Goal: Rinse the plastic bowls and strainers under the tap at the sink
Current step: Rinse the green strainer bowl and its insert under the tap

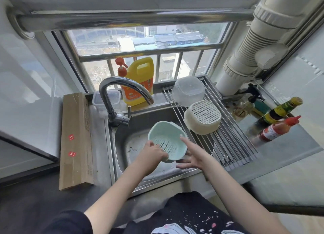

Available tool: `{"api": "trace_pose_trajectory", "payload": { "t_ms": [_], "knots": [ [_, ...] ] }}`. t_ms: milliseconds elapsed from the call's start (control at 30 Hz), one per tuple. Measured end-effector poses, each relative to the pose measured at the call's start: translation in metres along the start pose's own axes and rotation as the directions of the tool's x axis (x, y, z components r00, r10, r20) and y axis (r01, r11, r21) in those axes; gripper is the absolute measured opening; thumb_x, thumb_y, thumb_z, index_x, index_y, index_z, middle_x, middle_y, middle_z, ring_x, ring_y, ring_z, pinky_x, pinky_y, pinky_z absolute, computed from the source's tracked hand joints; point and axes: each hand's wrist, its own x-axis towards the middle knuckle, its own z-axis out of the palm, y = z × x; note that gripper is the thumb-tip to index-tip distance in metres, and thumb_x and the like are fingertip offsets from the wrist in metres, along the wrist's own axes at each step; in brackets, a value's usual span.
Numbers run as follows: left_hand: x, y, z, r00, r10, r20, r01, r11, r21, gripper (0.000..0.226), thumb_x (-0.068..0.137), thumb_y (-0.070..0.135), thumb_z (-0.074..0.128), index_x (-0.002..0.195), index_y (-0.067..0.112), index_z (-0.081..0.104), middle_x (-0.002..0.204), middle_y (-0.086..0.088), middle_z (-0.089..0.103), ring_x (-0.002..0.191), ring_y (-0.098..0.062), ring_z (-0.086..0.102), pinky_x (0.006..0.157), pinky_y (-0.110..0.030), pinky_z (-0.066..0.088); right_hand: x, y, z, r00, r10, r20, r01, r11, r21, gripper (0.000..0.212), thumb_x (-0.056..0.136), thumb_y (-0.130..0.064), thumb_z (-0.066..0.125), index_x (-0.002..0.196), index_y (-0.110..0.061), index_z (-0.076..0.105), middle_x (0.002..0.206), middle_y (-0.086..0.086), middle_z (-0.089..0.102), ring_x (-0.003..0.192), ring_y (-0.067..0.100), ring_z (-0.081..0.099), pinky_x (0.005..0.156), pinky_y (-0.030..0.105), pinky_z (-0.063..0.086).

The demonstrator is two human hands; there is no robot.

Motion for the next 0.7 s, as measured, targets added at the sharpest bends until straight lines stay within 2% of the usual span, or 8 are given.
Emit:
{"api": "trace_pose_trajectory", "payload": {
  "t_ms": [167, 300, 400, 467, 500, 567, 634, 700],
  "knots": [
    [-0.008, -0.020, 0.017, 0.958, 0.044, -0.284, -0.067, 0.995, -0.072, 0.023, 0.054, 0.014, 0.071, 0.062, 0.035, 0.067, 0.082, 0.018, 0.072, 0.092, -0.013, 0.068, 0.098, -0.036, 0.030, 0.002, 0.008, 0.004, 0.990, -0.109, -0.085, 0.113, 0.993, 0.037, 0.052, 0.084, 0.016, 0.040, 0.125, -0.017, 0.040, 0.108, 0.008, 0.052, 0.079, 0.036, 0.066, 0.062, 0.046, 0.060],
    [-0.012, -0.024, 0.013, 0.859, -0.259, -0.442, 0.033, 0.889, -0.456, 0.057, 0.062, 0.003, 0.051, 0.112, 0.023, 0.070, 0.135, -0.003, 0.057, 0.129, -0.022, 0.047, 0.110, -0.045, 0.031, 0.001, 0.011, 0.006, 0.956, -0.261, -0.132, 0.274, 0.957, 0.093, 0.062, 0.080, 0.019, 0.042, 0.123, -0.025, 0.039, 0.116, 0.002, 0.044, 0.091, 0.030, 0.061, 0.058, 0.046, 0.060],
    [-0.019, -0.017, 0.003, 0.716, -0.621, -0.319, 0.104, 0.547, -0.831, 0.053, 0.072, -0.002, 0.057, 0.123, 0.012, 0.056, 0.132, -0.006, 0.053, 0.125, -0.019, 0.046, 0.109, -0.038, 0.034, 0.002, 0.011, 0.005, 0.931, -0.342, -0.129, 0.356, 0.929, 0.103, 0.065, 0.077, 0.020, 0.045, 0.120, -0.029, 0.039, 0.122, 0.002, 0.045, 0.099, 0.031, 0.061, 0.060, 0.046, 0.059],
    [-0.019, -0.017, -0.007, 0.602, -0.799, -0.007, 0.147, 0.120, -0.982, 0.034, 0.085, 0.005, 0.055, 0.117, 0.016, 0.051, 0.122, -0.010, 0.058, 0.105, -0.019, 0.055, 0.098, -0.044, 0.045, 0.003, 0.010, 0.005, 0.928, -0.357, -0.103, 0.369, 0.918, 0.143, 0.070, 0.077, 0.023, 0.046, 0.121, -0.030, 0.038, 0.124, 0.004, 0.046, 0.098, 0.031, 0.064, 0.063, 0.048, 0.059],
    [-0.018, -0.020, -0.010, 0.572, -0.788, 0.230, 0.203, -0.135, -0.970, 0.024, 0.091, 0.019, 0.052, 0.115, 0.016, 0.048, 0.121, -0.014, 0.058, 0.100, -0.022, 0.057, 0.092, -0.047, 0.049, 0.002, 0.010, 0.006, 0.929, -0.363, -0.072, 0.370, 0.913, 0.174, 0.071, 0.077, 0.024, 0.046, 0.121, -0.031, 0.037, 0.123, 0.005, 0.047, 0.097, 0.032, 0.064, 0.064, 0.050, 0.059],
    [-0.015, -0.025, -0.010, 0.582, -0.469, 0.664, 0.389, -0.556, -0.734, 0.055, 0.091, 0.058, 0.042, 0.118, 0.010, 0.044, 0.125, -0.020, 0.054, 0.111, -0.036, 0.055, 0.082, -0.051, 0.052, 0.003, 0.012, 0.011, 0.924, -0.382, 0.005, 0.369, 0.897, 0.243, 0.070, 0.079, 0.025, 0.046, 0.122, -0.029, 0.035, 0.122, 0.008, 0.047, 0.100, 0.037, 0.062, 0.066, 0.052, 0.059],
    [-0.012, -0.029, -0.002, 0.679, -0.019, 0.734, 0.508, -0.710, -0.488, 0.093, 0.078, 0.080, 0.037, 0.126, 0.000, 0.045, 0.132, -0.024, 0.049, 0.116, -0.046, 0.053, 0.077, -0.055, 0.053, 0.010, 0.015, 0.016, 0.913, -0.400, 0.073, 0.363, 0.883, 0.299, 0.073, 0.080, 0.026, 0.047, 0.129, -0.026, 0.034, 0.123, 0.013, 0.048, 0.101, 0.040, 0.058, 0.068, 0.055, 0.057],
    [-0.009, -0.026, -0.001, 0.760, 0.202, 0.618, 0.518, -0.762, -0.388, 0.089, 0.078, 0.075, 0.046, 0.122, -0.002, 0.053, 0.125, -0.025, 0.054, 0.105, -0.042, 0.061, 0.075, -0.050, 0.057, 0.012, 0.013, 0.021, 0.899, -0.408, 0.157, 0.348, 0.886, 0.308, 0.073, 0.081, 0.025, 0.049, 0.133, -0.024, 0.036, 0.118, 0.015, 0.050, 0.097, 0.036, 0.059, 0.067, 0.054, 0.058]
  ]
}}
